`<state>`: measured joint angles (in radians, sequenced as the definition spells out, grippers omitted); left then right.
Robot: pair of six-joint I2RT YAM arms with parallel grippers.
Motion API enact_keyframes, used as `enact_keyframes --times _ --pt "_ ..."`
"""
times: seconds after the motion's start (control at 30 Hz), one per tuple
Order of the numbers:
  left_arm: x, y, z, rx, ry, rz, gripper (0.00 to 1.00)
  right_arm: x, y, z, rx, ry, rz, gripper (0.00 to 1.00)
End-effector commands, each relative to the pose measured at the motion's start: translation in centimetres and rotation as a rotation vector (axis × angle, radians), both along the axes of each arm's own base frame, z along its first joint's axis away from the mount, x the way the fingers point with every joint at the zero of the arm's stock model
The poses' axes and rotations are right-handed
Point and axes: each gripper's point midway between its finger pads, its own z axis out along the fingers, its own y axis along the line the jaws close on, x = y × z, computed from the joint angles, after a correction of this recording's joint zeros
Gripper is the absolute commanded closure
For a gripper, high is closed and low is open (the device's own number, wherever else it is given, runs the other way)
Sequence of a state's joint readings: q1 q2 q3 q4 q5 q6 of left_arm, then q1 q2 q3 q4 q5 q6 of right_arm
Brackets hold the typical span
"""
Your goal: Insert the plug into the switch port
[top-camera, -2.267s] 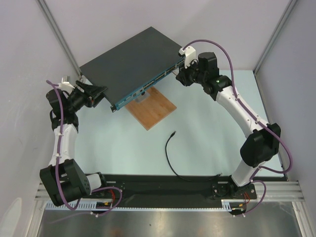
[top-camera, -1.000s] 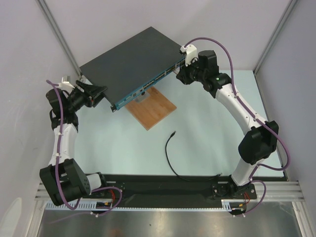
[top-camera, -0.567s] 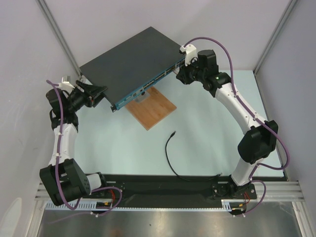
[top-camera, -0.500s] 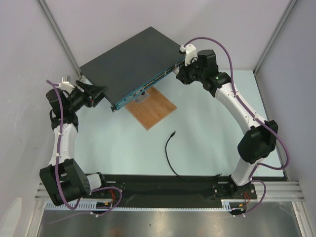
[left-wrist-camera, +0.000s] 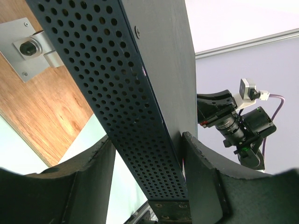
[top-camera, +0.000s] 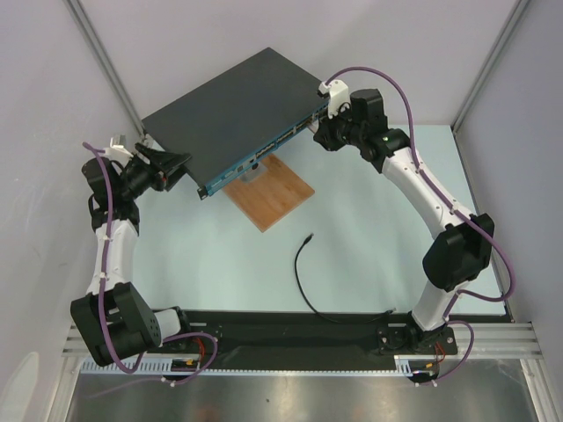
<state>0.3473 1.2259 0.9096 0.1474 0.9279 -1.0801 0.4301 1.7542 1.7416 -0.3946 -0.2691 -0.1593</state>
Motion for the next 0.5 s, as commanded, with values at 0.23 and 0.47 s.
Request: enact_keyframes --times 0.23,0.47 --pt "1.7 0.0 1.5 0.074 -0.100 0.023 1.00 1.8 1.6 4.6 0.053 -0.147 0.012 1.00" --pt "1.9 0.1 1.5 0.072 -0.098 0.021 1.00 2.0 2.3 4.9 0.053 -0.157 0.028 1.00"
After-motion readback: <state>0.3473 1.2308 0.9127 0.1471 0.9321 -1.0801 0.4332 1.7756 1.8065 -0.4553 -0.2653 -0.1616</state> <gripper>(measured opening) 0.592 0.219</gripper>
